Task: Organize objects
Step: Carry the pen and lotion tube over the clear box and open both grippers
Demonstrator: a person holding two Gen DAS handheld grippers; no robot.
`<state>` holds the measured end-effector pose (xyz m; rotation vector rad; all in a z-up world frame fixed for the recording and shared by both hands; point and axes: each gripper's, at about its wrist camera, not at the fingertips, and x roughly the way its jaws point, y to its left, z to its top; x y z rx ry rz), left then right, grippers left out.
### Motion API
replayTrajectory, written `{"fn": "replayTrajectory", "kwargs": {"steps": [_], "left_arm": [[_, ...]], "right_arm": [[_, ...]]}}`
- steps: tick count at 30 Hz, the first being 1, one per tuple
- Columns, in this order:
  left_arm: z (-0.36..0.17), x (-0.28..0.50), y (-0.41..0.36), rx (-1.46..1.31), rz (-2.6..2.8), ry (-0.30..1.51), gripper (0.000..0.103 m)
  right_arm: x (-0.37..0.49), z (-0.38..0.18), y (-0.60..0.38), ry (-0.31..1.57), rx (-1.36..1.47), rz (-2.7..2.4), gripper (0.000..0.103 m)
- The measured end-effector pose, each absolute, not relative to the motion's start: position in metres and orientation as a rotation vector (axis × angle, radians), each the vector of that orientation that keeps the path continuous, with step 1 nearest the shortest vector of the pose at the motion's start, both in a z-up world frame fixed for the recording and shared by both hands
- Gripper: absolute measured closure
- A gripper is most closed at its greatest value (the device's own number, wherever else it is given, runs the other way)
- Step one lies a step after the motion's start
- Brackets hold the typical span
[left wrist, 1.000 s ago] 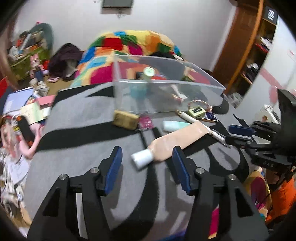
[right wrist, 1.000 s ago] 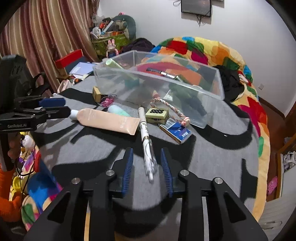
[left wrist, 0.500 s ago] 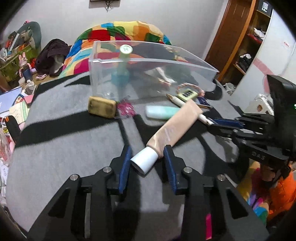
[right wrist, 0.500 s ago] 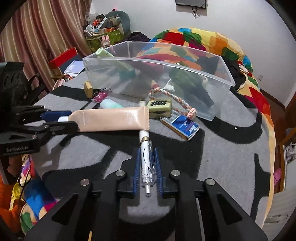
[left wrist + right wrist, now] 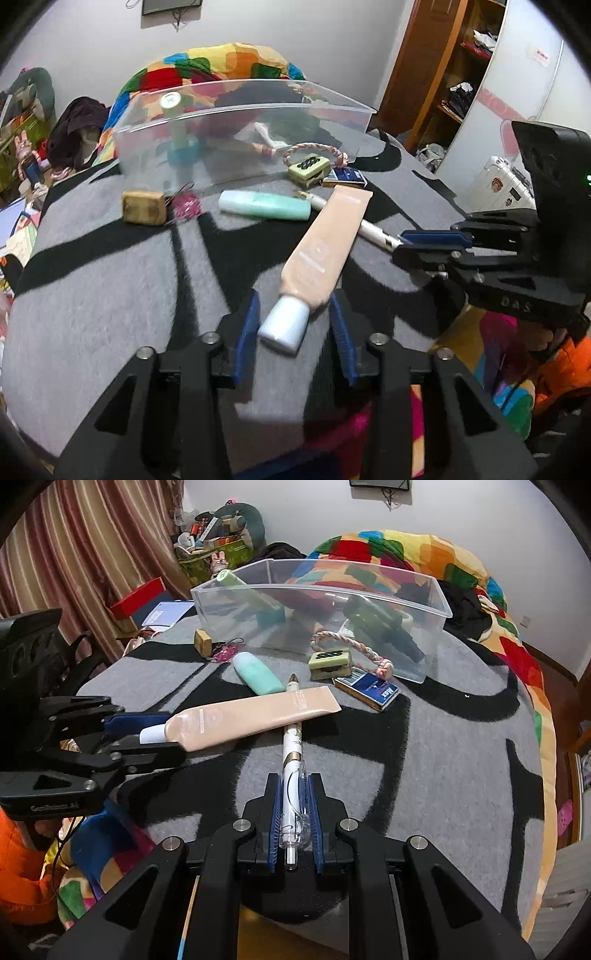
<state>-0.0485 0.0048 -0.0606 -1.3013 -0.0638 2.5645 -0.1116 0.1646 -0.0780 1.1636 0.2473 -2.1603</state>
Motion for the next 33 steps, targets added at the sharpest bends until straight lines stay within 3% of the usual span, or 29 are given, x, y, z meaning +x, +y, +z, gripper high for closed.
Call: {"fn": "replayTrajectory", "kwargs": {"steps": [6,10,11,18,33], "left_arm": [[-0.066,-0.055,0.023,-1.230,2.613,0.032,0.056],[-0.065,-0.049,0.032,-1.209,2.634,0.092,0.073],[-0.064,-0.048,0.032,-1.215,2.636,0.099,0.082],[-0.052,-0.031,0.034,-1.178,2.704,0.118,0.082],[0.006,-0.035,0.009,-0.988,2.841,-0.027,0.082]], "right_arm": [[-0.110,-0.079,0.157,0.290,1.137,-2.217,0.087],[-0.101,-0.081,0.152,0.339,1.095,-2.263,0.089],[-0.099,-0.080,0.152,0.346,1.089,-2.268,0.090],[-0.094,-0.073,0.158,0.308,1.086,-2.279,0.090],[-0.103,-0.012,0.176,0.130,0.914,-2.355,0.090]]}}
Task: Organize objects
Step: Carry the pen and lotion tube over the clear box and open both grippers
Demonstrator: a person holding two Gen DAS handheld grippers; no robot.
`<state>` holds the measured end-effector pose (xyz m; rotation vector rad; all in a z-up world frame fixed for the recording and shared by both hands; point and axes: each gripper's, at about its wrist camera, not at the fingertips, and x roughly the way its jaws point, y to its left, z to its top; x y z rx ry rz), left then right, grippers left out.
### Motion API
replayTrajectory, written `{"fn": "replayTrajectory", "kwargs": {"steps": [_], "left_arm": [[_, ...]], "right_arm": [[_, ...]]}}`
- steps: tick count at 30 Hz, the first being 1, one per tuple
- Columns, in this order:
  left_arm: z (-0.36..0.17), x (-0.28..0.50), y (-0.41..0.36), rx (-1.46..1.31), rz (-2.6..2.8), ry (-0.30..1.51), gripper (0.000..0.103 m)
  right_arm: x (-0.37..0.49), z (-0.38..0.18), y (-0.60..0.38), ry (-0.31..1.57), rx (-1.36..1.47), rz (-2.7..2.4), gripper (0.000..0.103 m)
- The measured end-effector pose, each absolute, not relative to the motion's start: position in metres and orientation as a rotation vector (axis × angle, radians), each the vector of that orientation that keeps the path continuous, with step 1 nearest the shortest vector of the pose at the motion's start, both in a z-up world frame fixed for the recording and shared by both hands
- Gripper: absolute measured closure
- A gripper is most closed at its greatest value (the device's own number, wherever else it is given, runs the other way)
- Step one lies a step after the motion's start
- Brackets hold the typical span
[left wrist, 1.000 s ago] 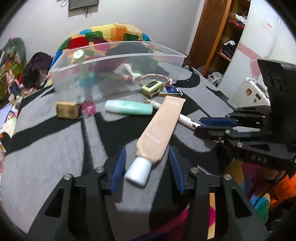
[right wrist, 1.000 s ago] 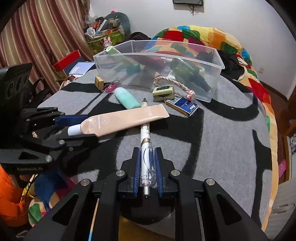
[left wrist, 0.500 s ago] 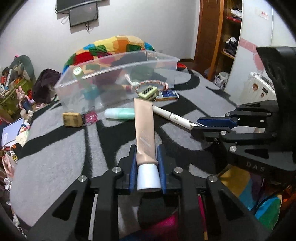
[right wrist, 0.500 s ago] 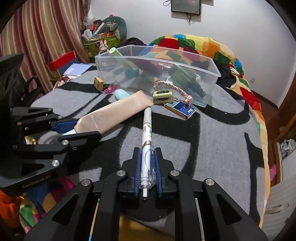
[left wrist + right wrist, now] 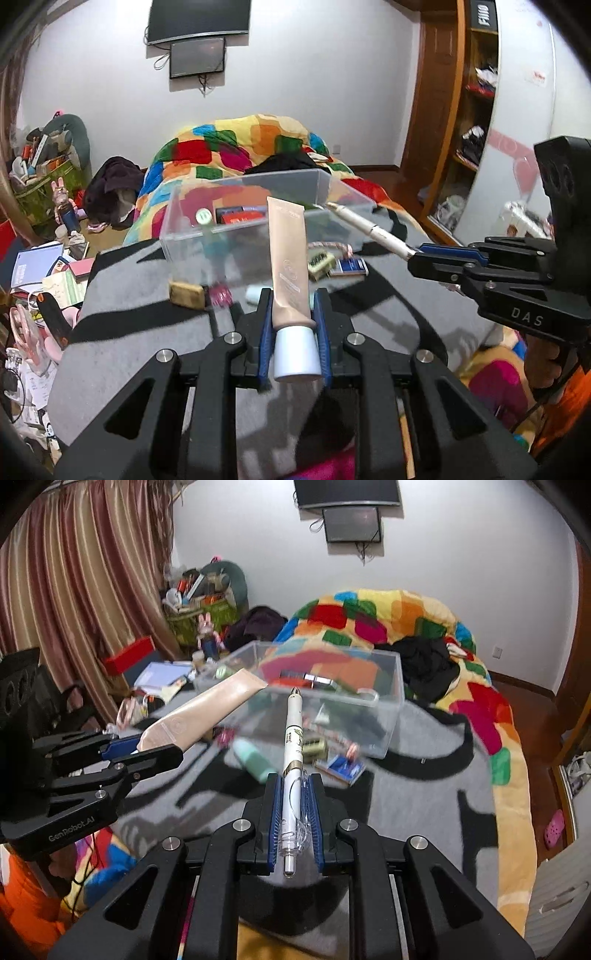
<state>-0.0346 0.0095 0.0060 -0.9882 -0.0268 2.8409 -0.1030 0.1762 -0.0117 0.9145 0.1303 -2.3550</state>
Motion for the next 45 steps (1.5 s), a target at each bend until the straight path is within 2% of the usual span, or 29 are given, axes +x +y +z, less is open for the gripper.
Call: {"fn": "replayTrajectory", "kwargs": {"steps": [8,17,30,41,43,45], "left_arm": [[0.013,-0.071,-0.005,-1.027,2.876,-0.114,0.082],[0.011,-0.121,-0.015,-1.130,2.855,-0.200,0.082],[0.002,-0.175,-0.022,-1.261,2.824,-0.282,0.082],[0.003,-0.174,-0.023,-1.249,2.812,-0.294,0.082],[0.005,-0.172,-0.022,-1.245,2.799,-0.298,0.080],[0.008,-0.170,-0.021,-1.233,2.797,-0.303,0.069]], "right_arm": [[-0.138,0.002,0.170,0.066,0.905,-2.384,0.090],[-0.196,-0.007,0.149,-0.015,1.015,-2.353,0.090],[-0.246,-0.024,0.117,0.042,1.110,-2.337,0.090],[-0.243,-0.024,0.103,0.121,1.104,-2.322,0.088],[-0.241,-0.022,0.104,0.121,1.100,-2.317,0.088],[-0.239,-0.020,0.105,0.113,1.098,-2.310,0.087]]}}
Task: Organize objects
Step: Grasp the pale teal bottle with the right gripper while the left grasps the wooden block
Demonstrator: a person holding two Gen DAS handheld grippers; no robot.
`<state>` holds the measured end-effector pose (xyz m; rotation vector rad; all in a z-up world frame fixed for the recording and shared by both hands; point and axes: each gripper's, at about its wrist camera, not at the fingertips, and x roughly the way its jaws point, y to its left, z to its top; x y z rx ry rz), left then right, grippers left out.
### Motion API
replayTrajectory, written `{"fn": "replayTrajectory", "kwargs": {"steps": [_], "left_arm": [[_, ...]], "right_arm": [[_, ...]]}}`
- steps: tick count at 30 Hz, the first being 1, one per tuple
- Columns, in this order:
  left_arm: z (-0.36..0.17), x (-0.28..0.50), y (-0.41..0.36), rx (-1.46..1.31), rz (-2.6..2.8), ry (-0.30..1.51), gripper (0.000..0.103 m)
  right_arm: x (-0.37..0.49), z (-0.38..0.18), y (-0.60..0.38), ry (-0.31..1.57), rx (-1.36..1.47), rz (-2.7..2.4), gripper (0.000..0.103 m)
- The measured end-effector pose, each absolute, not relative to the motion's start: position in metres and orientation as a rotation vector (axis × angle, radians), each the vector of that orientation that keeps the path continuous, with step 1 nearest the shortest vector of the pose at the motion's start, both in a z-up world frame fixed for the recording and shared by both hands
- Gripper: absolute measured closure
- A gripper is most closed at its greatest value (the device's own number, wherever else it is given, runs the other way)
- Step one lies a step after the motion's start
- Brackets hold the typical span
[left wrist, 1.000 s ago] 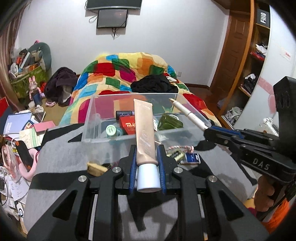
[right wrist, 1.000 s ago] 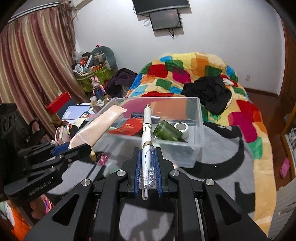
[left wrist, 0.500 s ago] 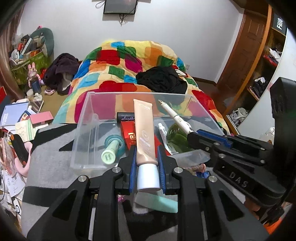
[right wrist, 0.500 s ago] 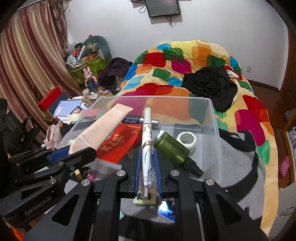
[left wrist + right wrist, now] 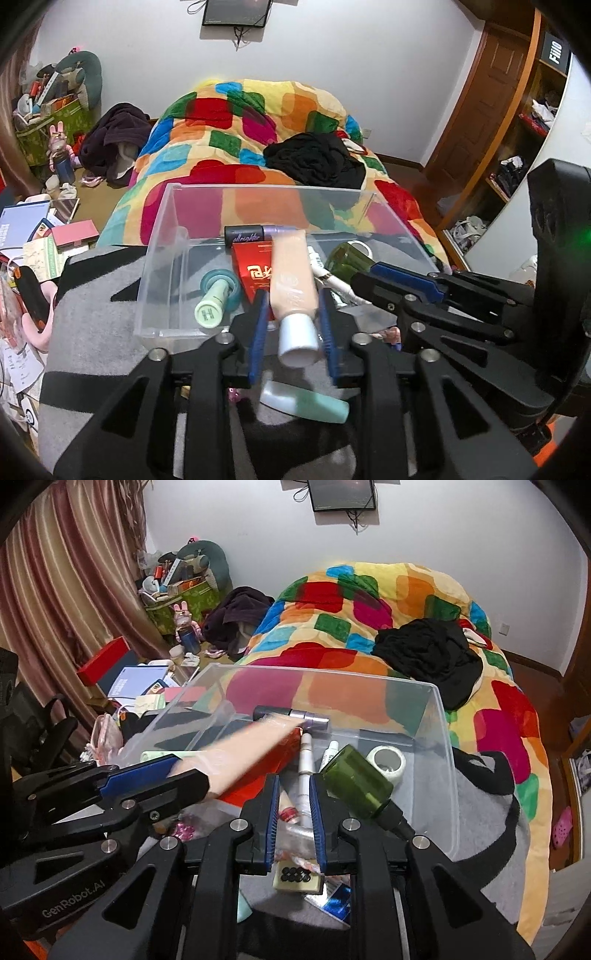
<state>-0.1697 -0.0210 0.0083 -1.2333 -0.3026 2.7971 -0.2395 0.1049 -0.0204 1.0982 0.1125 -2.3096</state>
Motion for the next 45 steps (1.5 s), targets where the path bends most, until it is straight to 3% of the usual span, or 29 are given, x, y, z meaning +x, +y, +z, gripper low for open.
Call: {"fn": "replayTrajectory", "kwargs": {"steps": [17,30,34,45], "left_arm": [[0.041,-0.116,-0.026,-1.050,2.926,-0.241,0.036],[-0.030,-0.108,-0.070,-1.346,2.895,-0.243,0.036],[-0.053,-0.114,-0.081,-1.445,2.858,-0.268,0.041],[-0.063,-0.139,-0.085,-1.516,2.789,-0.189,0.047]], "right_arm": [[-0.195,0.001,0.139,0.132,0.953,-2.361,0.054],[-0.167,-0.030,0.136,0.192,1.022,-2.256,0.053],[-0.160,-0.048,0.119,0.249,1.057,-2.200,0.053],[-0.181,-0.073,0.086,0.288,1.156,-2.077,0.053]]}}
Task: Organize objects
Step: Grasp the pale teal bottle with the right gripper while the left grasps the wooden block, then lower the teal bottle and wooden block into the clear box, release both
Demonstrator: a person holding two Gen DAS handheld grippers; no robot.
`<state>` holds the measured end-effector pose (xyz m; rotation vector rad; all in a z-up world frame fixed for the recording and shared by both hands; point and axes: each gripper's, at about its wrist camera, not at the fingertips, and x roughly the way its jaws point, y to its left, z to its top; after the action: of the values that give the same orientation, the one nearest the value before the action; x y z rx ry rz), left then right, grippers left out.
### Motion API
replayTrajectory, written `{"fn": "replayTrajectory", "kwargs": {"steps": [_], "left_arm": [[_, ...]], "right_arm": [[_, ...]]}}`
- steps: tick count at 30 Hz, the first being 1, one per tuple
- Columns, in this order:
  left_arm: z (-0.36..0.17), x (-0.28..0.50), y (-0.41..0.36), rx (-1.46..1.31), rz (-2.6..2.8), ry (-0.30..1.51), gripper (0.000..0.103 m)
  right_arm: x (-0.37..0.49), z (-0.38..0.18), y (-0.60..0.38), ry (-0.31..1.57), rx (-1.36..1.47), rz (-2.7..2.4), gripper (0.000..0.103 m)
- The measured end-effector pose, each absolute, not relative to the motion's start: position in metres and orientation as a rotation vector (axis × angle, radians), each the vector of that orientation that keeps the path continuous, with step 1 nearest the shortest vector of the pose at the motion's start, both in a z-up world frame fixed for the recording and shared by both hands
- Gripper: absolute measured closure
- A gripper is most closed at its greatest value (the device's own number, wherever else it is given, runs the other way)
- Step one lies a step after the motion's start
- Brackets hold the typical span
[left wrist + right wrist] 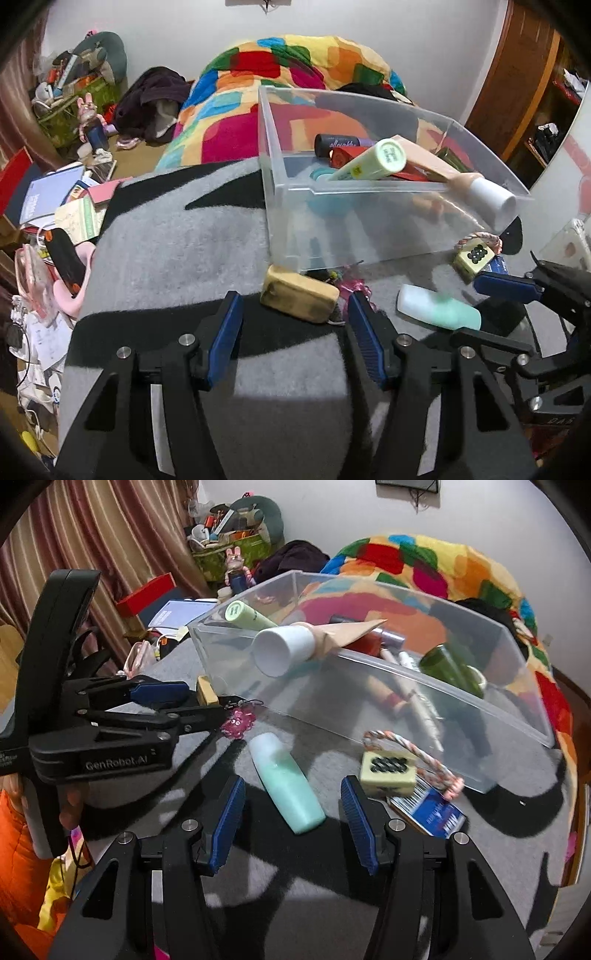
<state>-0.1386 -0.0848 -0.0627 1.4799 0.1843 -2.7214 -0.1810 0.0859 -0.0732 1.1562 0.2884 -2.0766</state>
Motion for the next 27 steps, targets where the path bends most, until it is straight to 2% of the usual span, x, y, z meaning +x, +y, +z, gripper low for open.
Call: {"fn": "replayTrajectory", "kwargs": {"steps": [2,3,6,13,21,27], "left_arm": [[-0.065,-0.142,-0.085,1.499,-2.721,0.182,0.056],[-0.065,-0.144,-0.085,1.501,-2.723,0.181,0.061],[-0.063,-0.142,-0.087,1.485,-2.739,0.205,0.061],[-0.056,-0.124,-0.091,1.404,-2.764,0.246,0.061],[-0.052,-0.104,-0.090,1.372,-2.783,0.322,0.061],[-0.030,-0.093,-0.082,1.286,-2.836,0.342,0.061]], "right_arm": [[-0.183,-0.076,0.081,0.302,1.161,-2.068,0.058],[-0.184,-0.078,0.079,0.310,1.163,-2.065,0.066],[-0.181,-0.085,0.073,0.335,1.178,-2.050,0.080],[-0.168,-0.080,0.080,0.346,1.140,-2.063,0.080],[-0.160,-0.069,0.105,0.254,1.117,-2.118,0.080],[-0.162,-0.045,0.124,0.155,1.061,-2.170,0.080]]}}
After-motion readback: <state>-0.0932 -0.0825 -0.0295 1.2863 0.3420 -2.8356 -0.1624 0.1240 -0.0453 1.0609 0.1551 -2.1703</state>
